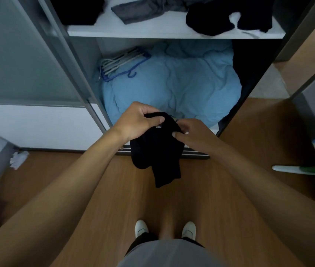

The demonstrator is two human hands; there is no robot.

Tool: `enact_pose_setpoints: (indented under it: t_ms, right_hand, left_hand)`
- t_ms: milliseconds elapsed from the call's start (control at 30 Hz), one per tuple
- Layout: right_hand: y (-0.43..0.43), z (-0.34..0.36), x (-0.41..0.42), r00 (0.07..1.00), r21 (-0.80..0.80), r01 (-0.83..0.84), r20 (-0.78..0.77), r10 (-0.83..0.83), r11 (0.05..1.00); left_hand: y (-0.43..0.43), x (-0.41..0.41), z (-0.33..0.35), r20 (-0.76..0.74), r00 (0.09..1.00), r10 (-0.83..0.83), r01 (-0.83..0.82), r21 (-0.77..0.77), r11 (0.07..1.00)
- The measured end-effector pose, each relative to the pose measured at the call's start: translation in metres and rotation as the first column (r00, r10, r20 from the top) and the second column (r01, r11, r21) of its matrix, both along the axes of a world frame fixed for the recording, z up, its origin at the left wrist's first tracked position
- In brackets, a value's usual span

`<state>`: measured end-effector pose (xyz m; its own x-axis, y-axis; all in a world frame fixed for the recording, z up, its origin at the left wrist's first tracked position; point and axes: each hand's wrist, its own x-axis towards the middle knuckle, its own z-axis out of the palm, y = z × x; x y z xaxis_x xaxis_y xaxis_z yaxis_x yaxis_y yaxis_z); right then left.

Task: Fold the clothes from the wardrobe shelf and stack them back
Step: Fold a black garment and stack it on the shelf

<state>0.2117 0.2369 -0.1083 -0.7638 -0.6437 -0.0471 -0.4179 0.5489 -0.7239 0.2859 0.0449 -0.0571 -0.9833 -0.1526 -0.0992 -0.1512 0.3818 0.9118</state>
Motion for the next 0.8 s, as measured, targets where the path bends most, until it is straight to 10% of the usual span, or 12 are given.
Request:
enact_pose_setpoints:
  t_ms: [300,467,533,667,800]
  right_hand:
    - [-0.017,0.004,0.015,0.918,-0.217,0.222,-0.283,-0.279,0.951]
    - [-0.035,0.015,0.026,0.920,-0.045,0.146,-0.362,-0.152,0.988]
    - [-0.033,0.011,0.026,0.956,0.027,0.139,-0.266,-0.127,0.990]
    - [-0.017,0.019,0.020,0.949,-0.321,0.298,0.199,-0.244,0.899]
    - [-0.010,0.031,0.016,0.941,-0.311,0.239,0.308,-0.141,0.920]
  left_hand:
    - [-0.008,0.005,-0.009,-0.187,0.960,0.209,-0.226,-0.076,0.971]
    - [-0.003,-0.003,-0.004,-0.244,0.940,0.238,-0.266,-0.091,0.960]
    - [-0.006,-0.003,-0.005,-0.240,0.950,0.200,-0.243,-0.166,0.956]
    - [-0.025,0.008,-0.024,-0.101,0.977,0.187,-0.209,-0.303,0.930]
    - [-0.050,0.020,-0.059,0.110,0.950,0.292,-0.270,-0.181,0.946]
